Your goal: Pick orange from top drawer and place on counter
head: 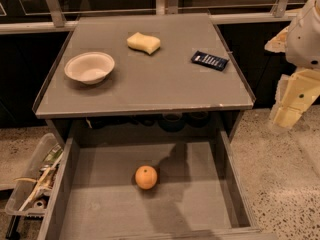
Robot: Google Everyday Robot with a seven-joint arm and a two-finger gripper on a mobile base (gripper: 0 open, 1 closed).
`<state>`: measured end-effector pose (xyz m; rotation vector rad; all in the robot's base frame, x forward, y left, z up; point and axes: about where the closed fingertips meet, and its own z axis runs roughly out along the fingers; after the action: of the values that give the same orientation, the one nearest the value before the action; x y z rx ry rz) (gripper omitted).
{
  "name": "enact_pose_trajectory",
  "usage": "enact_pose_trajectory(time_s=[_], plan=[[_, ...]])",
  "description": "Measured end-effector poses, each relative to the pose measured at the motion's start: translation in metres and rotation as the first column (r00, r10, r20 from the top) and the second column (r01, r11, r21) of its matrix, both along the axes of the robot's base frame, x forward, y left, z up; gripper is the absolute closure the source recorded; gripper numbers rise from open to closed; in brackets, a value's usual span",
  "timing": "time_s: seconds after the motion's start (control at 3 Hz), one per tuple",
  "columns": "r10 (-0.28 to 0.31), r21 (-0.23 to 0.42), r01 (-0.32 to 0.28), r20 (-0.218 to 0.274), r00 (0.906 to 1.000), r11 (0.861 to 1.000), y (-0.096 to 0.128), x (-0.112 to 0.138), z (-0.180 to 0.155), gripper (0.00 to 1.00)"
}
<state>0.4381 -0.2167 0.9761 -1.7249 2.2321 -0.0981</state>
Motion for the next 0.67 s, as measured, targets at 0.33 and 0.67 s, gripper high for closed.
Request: enact_pose_trajectory(time_s=[0.33, 0.67], plan=[[0.006, 0.01, -0.006, 0.005, 1.0, 1.0, 0.002, -0.001, 0.0, 0.0], [0.023, 0.059, -0.023, -0.006, 0.9997, 0.998, 0.005, -0.004, -0.012, 0.0]])
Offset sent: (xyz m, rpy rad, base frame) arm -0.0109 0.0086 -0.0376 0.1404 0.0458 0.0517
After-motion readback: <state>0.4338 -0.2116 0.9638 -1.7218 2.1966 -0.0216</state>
